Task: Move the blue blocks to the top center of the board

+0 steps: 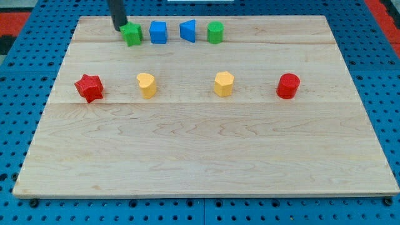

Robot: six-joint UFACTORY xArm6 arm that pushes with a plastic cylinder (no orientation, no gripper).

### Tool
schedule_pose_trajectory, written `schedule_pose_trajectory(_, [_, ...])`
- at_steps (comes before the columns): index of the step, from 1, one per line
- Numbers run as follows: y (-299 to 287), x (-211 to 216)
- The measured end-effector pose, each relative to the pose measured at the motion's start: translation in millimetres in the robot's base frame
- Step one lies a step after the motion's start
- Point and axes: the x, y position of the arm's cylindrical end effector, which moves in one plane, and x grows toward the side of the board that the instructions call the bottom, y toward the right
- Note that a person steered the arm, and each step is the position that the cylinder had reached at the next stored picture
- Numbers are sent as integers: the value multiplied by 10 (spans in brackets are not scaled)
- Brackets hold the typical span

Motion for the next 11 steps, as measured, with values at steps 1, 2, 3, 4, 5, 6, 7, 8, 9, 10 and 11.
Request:
schedule_pose_trajectory(1, [8, 346])
schedule_pose_trajectory(2, [183, 305])
schedule_pose_trajectory(3, [-199, 232])
schedule_pose_trajectory(4, [384, 142])
schedule_pose_trajectory(5, [704, 129])
schedule_pose_trajectory(6, [562, 118])
schedule_pose_trajectory(7, [399, 6])
schedule_pose_trajectory(8, [800, 7])
schedule_pose_trajectory(9, [1097, 18])
schedule_pose_trajectory(10, [1103, 57])
schedule_pose_trajectory(11, [1103, 59])
